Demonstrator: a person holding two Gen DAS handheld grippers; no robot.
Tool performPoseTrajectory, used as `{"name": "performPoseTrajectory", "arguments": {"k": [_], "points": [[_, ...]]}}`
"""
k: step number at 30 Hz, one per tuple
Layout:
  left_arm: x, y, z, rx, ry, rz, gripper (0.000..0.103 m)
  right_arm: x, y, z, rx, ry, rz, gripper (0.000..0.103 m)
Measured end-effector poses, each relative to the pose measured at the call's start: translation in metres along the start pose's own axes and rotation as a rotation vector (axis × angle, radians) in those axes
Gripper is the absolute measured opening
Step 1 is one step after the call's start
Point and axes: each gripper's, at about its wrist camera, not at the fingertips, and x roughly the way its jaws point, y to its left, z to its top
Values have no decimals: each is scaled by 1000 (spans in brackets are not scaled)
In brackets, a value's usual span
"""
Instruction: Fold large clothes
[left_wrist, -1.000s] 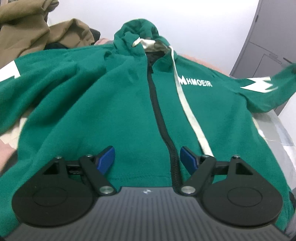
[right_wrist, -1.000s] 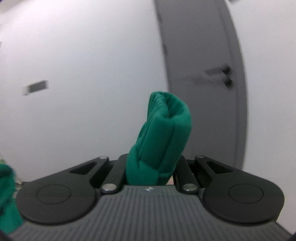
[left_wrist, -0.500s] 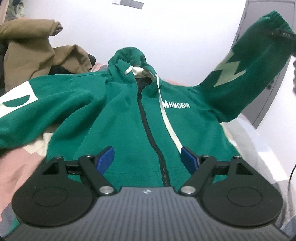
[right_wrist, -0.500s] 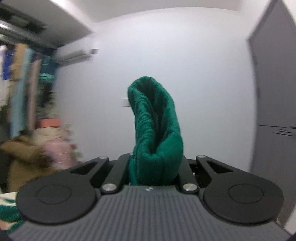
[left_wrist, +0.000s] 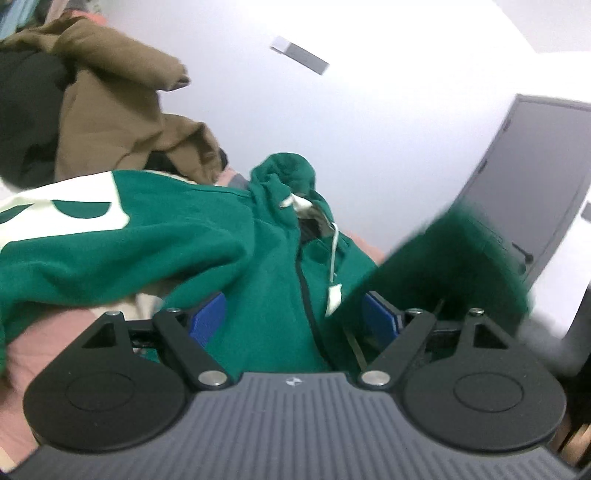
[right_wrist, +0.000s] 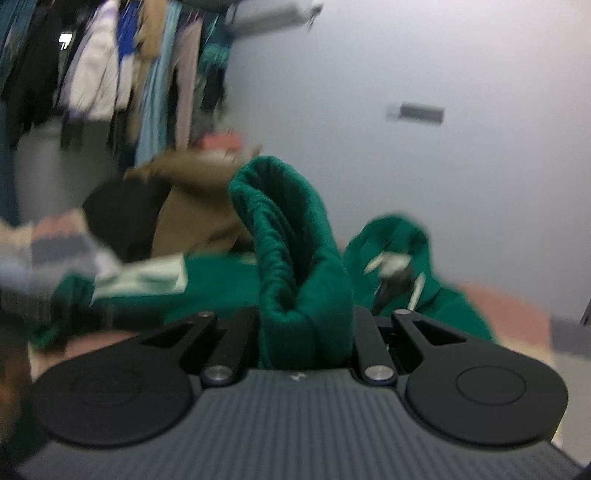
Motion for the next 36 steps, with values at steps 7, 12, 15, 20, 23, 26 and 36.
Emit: {"name": "performPoseTrajectory", "arguments": {"k": [7, 12, 15, 20, 23, 26, 36], "points": [[4, 19, 6, -44, 27, -42, 85, 17, 34, -47, 2, 196, 105, 43], [8, 12, 1, -23, 49, -97, 84, 7, 46, -58, 67, 307, 216, 82], [9, 3, -3, 17, 63, -101, 84, -5, 54, -64, 70, 365, 251, 82], [12, -9, -13, 49, 101, -96, 83, -46, 42, -62, 165, 382, 333, 82], [15, -15, -19, 49, 128, -95, 83, -71, 32, -62, 184, 322, 343, 82], [21, -25, -29, 82, 157, -86, 83, -68, 22, -65, 225, 294, 268, 82], [55, -39, -57, 165, 289, -21, 73, -12, -13, -83, 334, 301, 43, 80]]}}
